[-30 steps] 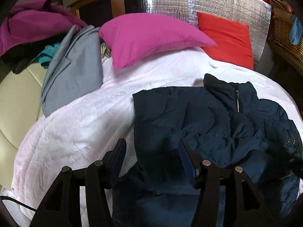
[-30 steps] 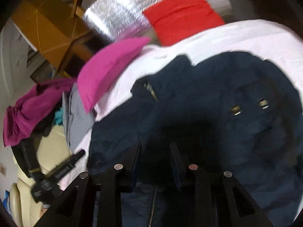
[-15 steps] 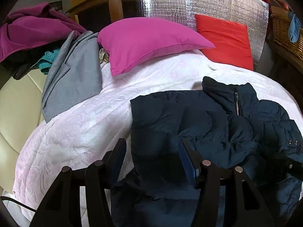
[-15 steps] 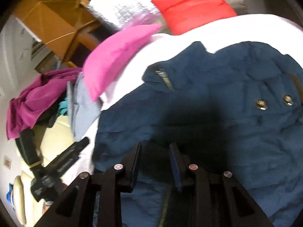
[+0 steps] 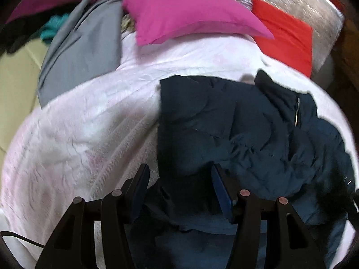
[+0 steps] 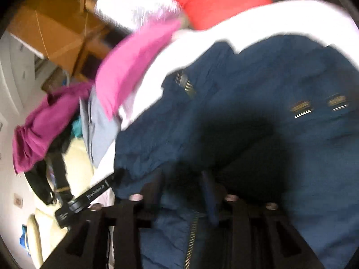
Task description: Fold large clothes
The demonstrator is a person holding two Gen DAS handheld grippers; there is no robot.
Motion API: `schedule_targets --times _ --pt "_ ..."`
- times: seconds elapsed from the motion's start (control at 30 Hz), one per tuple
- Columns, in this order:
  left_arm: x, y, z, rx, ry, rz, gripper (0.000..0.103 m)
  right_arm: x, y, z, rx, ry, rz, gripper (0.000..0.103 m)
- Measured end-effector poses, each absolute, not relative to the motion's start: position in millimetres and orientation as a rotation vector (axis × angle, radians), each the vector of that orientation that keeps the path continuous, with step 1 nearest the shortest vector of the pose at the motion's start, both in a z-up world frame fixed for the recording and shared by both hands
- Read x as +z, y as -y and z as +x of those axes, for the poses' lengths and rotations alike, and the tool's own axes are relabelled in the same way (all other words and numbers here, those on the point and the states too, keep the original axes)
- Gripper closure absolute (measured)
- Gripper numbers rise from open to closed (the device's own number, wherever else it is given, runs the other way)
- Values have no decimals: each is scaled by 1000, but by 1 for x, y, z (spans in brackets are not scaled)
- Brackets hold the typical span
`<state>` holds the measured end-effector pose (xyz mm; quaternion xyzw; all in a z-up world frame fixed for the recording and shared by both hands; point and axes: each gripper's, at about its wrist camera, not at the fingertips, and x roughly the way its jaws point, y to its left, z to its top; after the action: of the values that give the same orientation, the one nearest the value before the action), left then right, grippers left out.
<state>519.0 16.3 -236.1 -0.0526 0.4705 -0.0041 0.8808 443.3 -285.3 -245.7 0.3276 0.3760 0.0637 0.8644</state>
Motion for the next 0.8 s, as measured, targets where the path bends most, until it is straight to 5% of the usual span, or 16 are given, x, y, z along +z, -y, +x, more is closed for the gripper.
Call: schedule_targets --times 0.03,0.13,0.47,0.8 --pt "-234 -23 519 -1 -979 -144 39 -238 302 427 75 -731 686 27" --pt "-233 -41 519 27 -975 -229 30 -229 345 395 -81 -652 699 27" --pt "-272 -40 530 31 -1099 -204 22 -285 378 399 -304 -812 649 32" --pt "-238 -34 504 67 -1009 -149 23 -230 360 363 -290 -681 539 38"
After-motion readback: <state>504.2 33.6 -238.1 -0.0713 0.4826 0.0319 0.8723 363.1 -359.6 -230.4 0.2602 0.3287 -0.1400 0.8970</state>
